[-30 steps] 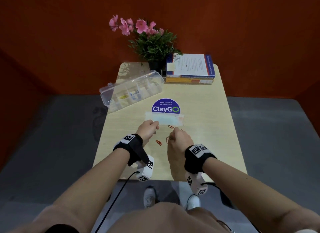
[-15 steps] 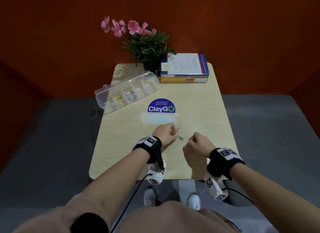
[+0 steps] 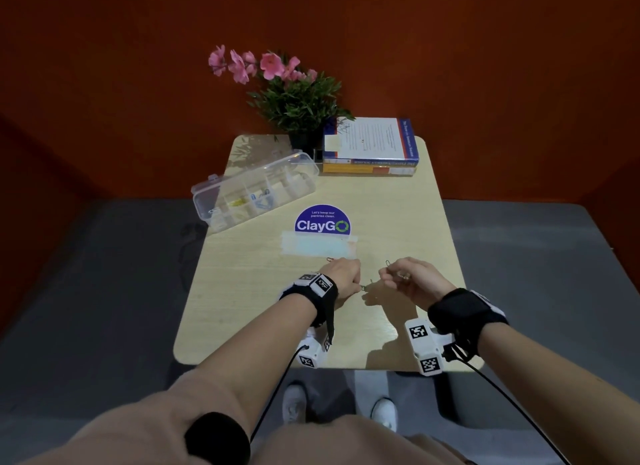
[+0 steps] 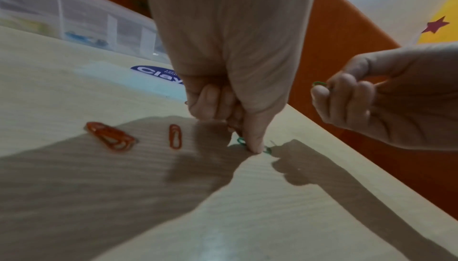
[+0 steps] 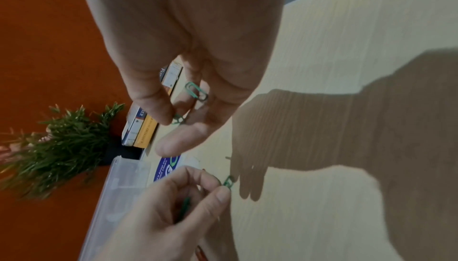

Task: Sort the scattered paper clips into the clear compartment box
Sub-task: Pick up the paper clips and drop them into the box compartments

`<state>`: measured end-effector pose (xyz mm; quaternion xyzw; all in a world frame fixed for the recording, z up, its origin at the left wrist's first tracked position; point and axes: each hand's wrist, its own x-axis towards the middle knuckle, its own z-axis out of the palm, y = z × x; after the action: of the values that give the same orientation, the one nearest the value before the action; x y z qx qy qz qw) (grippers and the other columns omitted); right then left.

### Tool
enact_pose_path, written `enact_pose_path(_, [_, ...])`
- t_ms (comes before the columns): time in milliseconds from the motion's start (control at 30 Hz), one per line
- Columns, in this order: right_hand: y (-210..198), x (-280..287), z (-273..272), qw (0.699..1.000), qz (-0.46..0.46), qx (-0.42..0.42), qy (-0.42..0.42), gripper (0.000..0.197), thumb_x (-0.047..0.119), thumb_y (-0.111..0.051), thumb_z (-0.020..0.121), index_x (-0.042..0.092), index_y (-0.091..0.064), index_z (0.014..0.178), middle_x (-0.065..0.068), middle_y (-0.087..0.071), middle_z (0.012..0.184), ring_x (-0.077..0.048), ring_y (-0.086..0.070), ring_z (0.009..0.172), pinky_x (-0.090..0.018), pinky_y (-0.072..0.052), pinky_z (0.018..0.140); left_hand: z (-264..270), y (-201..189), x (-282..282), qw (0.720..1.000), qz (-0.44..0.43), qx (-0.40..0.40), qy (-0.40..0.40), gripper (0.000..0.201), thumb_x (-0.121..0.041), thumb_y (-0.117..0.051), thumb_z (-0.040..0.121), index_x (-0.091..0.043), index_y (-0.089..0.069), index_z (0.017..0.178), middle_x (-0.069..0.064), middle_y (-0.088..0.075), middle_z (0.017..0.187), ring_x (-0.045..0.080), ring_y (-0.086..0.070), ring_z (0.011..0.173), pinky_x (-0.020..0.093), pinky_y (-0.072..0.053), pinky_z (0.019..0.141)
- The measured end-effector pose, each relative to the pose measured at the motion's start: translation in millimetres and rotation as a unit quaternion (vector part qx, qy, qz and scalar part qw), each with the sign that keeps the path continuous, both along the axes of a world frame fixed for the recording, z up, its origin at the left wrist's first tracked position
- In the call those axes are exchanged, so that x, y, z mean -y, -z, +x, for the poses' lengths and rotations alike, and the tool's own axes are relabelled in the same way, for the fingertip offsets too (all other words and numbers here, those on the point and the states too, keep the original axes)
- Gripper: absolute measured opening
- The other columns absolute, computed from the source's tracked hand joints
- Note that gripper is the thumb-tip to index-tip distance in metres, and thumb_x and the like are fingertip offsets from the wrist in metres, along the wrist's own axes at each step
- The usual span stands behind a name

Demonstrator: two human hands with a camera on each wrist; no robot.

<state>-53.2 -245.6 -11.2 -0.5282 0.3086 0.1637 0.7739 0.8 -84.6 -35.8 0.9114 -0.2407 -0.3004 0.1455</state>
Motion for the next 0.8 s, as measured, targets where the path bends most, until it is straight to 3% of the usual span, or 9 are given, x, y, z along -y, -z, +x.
enact_pose_path(133, [-1, -4, 10, 1.0, 0.017, 0.021, 0.002, 0.012, -0.007, -0.052, 0.084, 0.004, -0.05, 0.088, -0.023, -0.063, 0.082, -0.017, -0.065, 0.052, -0.022, -0.057, 0.056, 1, -2, -2, 0.999, 0.033, -0.02, 0.034, 0.028, -0.021, -0.057, 0.091, 0.003, -0.065, 0.104, 0.02, -0.068, 0.109, 0.035, -0.063, 0.102, 0.039, -0.05, 0.084])
enact_pose_path(300, [2, -14, 20, 1.0, 0.023, 0.016, 0.009, 0.011, -0.011, -0.051, 0.085, 0.0, -0.051, 0.087, -0.025, -0.064, 0.084, -0.022, -0.068, 0.063, -0.024, -0.059, 0.057, -5, -6, -4, 0.996, 0.067, 0.006, 0.058, 0.032, -0.018, -0.045, 0.093, 0.001, -0.054, 0.118, 0.023, -0.062, 0.118, 0.038, -0.06, 0.108, 0.041, -0.049, 0.084])
enact_pose_path(400, [4, -20, 27, 1.0, 0.029, 0.013, 0.0, 0.014, -0.011, -0.05, 0.087, -0.002, -0.051, 0.099, -0.023, -0.063, 0.084, -0.021, -0.071, 0.062, -0.024, -0.06, 0.056, -1, -12, -12, 1.0, 0.013, -0.002, -0.023, 0.035, -0.025, -0.038, 0.094, -0.001, -0.055, 0.114, 0.023, -0.06, 0.121, 0.038, -0.057, 0.11, 0.037, -0.045, 0.086])
enact_pose_path(500, [0, -28, 39, 0.999, 0.033, 0.016, -0.016, 0.015, -0.01, -0.048, 0.088, -0.004, -0.054, 0.101, -0.02, -0.063, 0.083, -0.018, -0.072, 0.058, -0.023, -0.059, 0.055, 14, -20, -26, 0.977, -0.093, -0.045, -0.186, 0.031, -0.024, -0.033, 0.095, -0.002, -0.055, 0.093, 0.02, -0.059, 0.097, 0.033, -0.056, 0.088, 0.034, -0.041, 0.073])
enact_pose_path(533, [-2, -31, 45, 0.999, 0.041, 0.017, -0.018, 0.015, -0.009, -0.047, 0.089, -0.003, -0.055, 0.1, -0.019, -0.062, 0.083, -0.018, -0.072, 0.057, -0.023, -0.059, 0.055, 22, -21, -32, 0.942, -0.165, -0.088, -0.278, 0.026, -0.022, -0.033, 0.094, -0.006, -0.051, 0.083, 0.014, -0.053, 0.082, 0.028, -0.05, 0.071, 0.032, -0.038, 0.063])
enact_pose_path(600, [-9, -38, 59, 0.998, 0.065, 0.014, -0.015, 0.019, -0.009, -0.043, 0.09, 0.0, -0.057, 0.1, -0.017, -0.061, 0.082, -0.017, -0.071, 0.057, -0.023, -0.06, 0.056, 43, -24, -46, 0.822, -0.315, -0.191, -0.433, 0.025, -0.019, -0.034, 0.09, -0.013, -0.037, 0.065, 0.002, -0.035, 0.061, 0.014, -0.03, 0.045, 0.023, -0.023, 0.043])
enact_pose_path(667, [-15, -46, 73, 0.996, 0.089, 0.006, -0.006, 0.022, -0.007, -0.038, 0.093, 0.0, -0.055, 0.104, -0.013, -0.057, 0.082, -0.017, -0.065, 0.064, -0.021, -0.059, 0.057, 65, -30, -63, 0.711, -0.41, -0.252, -0.512, 0.03, -0.013, -0.035, 0.087, -0.019, -0.028, 0.059, -0.004, -0.028, 0.047, 0.007, -0.017, 0.032, 0.018, -0.012, 0.034])
enact_pose_path(733, [-20, -54, 87, 0.993, 0.121, -0.008, 0.009, 0.018, -0.003, -0.037, 0.094, 0.001, -0.053, 0.101, -0.01, -0.051, 0.081, -0.016, -0.054, 0.069, -0.02, -0.058, 0.054, 85, -42, -81, 0.639, -0.466, -0.274, -0.547, 0.032, -0.009, -0.035, 0.087, -0.02, -0.027, 0.058, -0.006, -0.027, 0.041, 0.006, -0.016, 0.028, 0.016, -0.01, 0.032])
enact_pose_path(800, [-25, -61, 98, 0.991, 0.132, -0.026, 0.018, 0.016, 0.0, -0.036, 0.095, 0.002, -0.052, 0.092, -0.009, -0.047, 0.078, -0.016, -0.048, 0.067, -0.018, -0.055, 0.049, 103, -52, -94, 0.604, -0.496, -0.28, -0.557, 0.033, -0.01, -0.033, 0.088, -0.019, -0.026, 0.057, -0.006, -0.025, 0.041, 0.007, -0.017, 0.027, 0.013, -0.011, 0.031])
